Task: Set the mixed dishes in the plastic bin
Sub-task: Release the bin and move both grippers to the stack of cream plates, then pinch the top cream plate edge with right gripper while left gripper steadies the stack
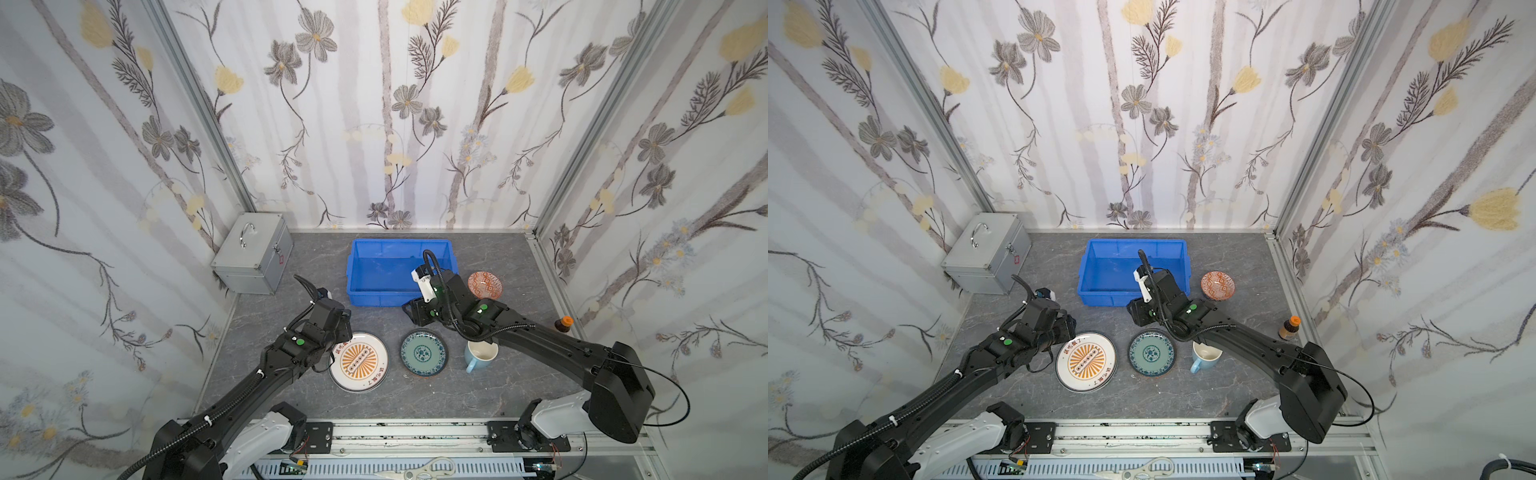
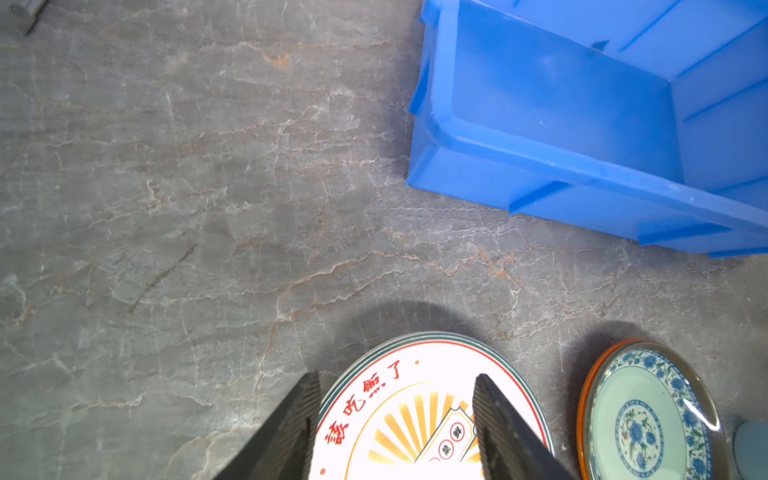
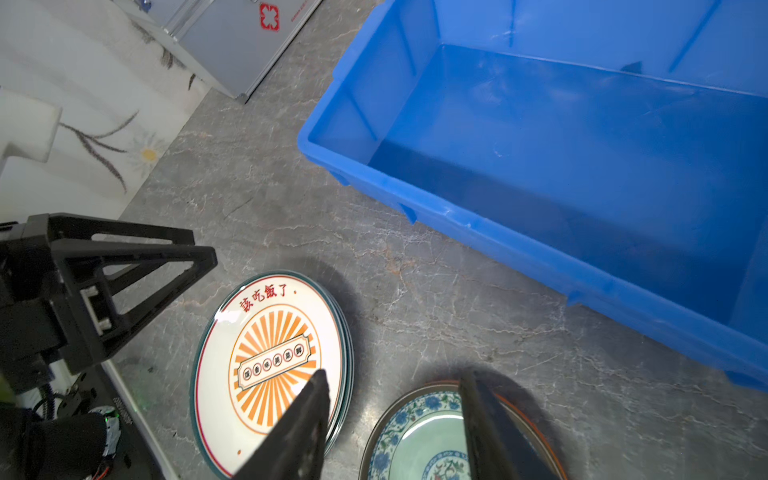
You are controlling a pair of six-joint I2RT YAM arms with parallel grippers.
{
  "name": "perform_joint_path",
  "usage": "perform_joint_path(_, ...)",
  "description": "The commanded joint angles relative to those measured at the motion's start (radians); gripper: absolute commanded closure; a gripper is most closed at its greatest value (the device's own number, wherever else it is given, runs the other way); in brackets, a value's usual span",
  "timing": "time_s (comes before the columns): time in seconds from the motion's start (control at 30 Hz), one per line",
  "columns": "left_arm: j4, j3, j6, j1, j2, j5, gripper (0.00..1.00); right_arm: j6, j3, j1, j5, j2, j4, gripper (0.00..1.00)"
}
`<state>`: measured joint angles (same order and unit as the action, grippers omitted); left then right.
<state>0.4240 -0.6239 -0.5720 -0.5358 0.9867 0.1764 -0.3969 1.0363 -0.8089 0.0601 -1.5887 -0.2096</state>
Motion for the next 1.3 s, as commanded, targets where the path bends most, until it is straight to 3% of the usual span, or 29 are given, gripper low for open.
perform_joint_path(0.0,0.074,0.030,-0.096,-0.028,-0.011,0.046,0.49,-0.050,0.005,-0.044,0.033,-0.042,0.021,0.53)
perform_joint_path(0.1,0.098,0.066,-0.149,-0.078,-0.016,0.066,0.57,-0.066,0.004,-0.080,0.041,-0.071,0.027,0.55)
perform_joint_path(0.47,0.216,0.120,-0.302,-0.187,-0.090,0.198,0.59,-0.080,0.012,-0.118,0.076,-0.155,0.022,0.62)
perform_joint_path(0.67,0.271,0.147,-0.347,-0.193,-0.136,0.171,0.72,-0.085,-0.017,-0.122,0.094,-0.157,0.036,0.61)
perform_joint_path(0.93,0.291,0.158,-0.374,-0.199,-0.144,0.144,0.75,-0.083,-0.027,-0.127,0.123,-0.185,0.037,0.63)
perform_joint_path(1.27,0.254,0.218,-0.390,-0.199,-0.142,0.116,0.87,-0.087,-0.032,-0.138,0.143,-0.208,0.041,0.67)
